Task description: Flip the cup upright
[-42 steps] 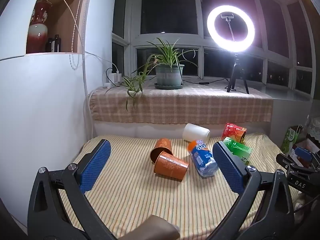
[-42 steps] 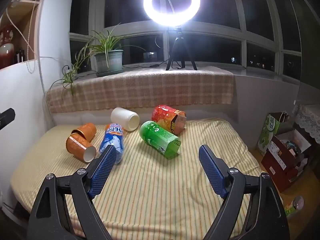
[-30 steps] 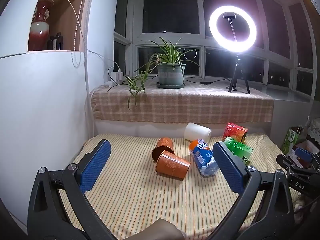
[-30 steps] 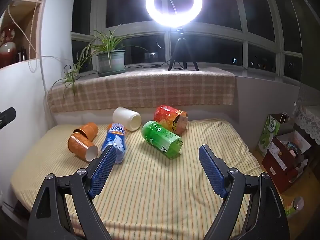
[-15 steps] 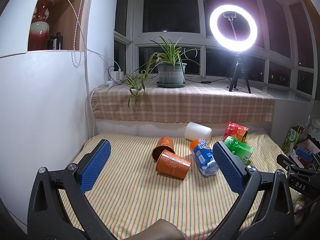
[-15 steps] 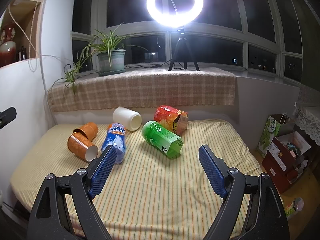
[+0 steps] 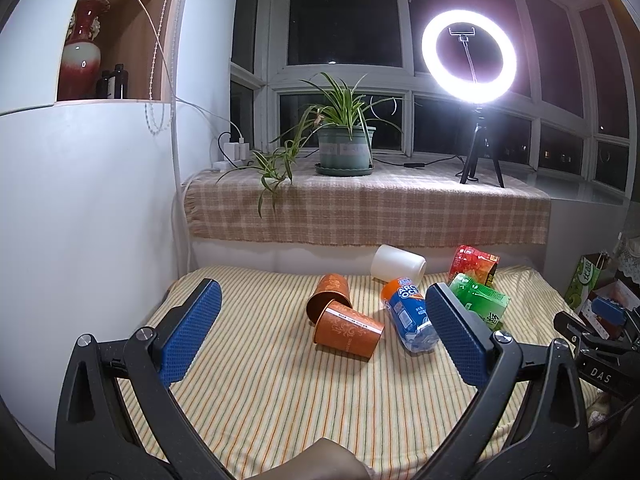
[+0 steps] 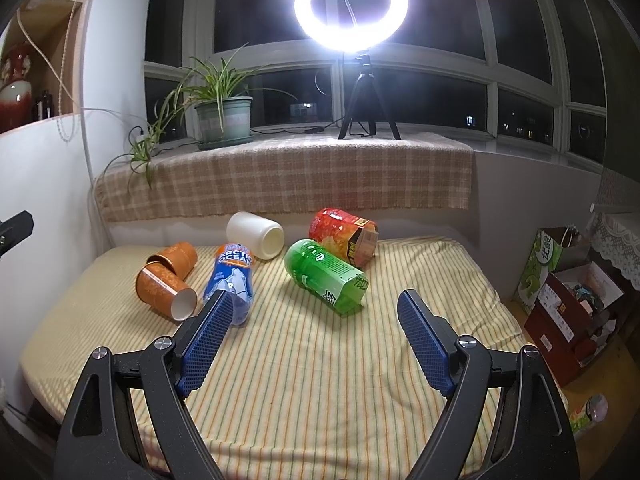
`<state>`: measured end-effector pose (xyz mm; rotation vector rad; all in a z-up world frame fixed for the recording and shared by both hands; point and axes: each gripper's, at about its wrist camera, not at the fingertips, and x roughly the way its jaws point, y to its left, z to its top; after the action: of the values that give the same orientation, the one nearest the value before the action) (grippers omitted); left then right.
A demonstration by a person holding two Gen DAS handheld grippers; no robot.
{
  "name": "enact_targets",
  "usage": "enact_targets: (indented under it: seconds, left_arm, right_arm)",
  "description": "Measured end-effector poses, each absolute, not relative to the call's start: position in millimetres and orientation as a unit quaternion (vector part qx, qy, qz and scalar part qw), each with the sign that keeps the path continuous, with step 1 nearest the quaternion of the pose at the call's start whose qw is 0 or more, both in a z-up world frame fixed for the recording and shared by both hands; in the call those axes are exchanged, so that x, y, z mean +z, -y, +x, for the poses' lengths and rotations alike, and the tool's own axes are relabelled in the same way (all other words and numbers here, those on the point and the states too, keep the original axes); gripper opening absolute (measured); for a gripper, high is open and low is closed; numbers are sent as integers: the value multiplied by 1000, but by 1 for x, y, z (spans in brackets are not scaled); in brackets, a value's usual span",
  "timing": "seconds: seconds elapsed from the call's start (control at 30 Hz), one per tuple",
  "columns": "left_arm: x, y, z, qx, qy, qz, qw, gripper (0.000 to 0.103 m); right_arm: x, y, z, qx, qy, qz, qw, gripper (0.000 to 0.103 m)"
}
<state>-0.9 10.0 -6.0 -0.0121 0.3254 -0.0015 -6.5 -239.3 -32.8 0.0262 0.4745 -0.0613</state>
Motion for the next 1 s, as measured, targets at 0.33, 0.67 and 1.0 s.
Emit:
enact_targets:
  seconds: [0.33, 0.67, 1.0]
  left_arm:
    - [-6, -10, -1, 0, -162, -5, 987, 103]
    - [-7, -10, -1, -1, -163, -6, 987, 103]
    - [-6, -9, 0, -1, -164, -6, 986, 103]
  right_arm:
    - [-35, 239, -7, -30, -235, 13, 971, 84]
    - [-40, 238, -5, -29, -237, 11, 971, 84]
    - [-42, 238, -2, -28, -239, 10, 971, 84]
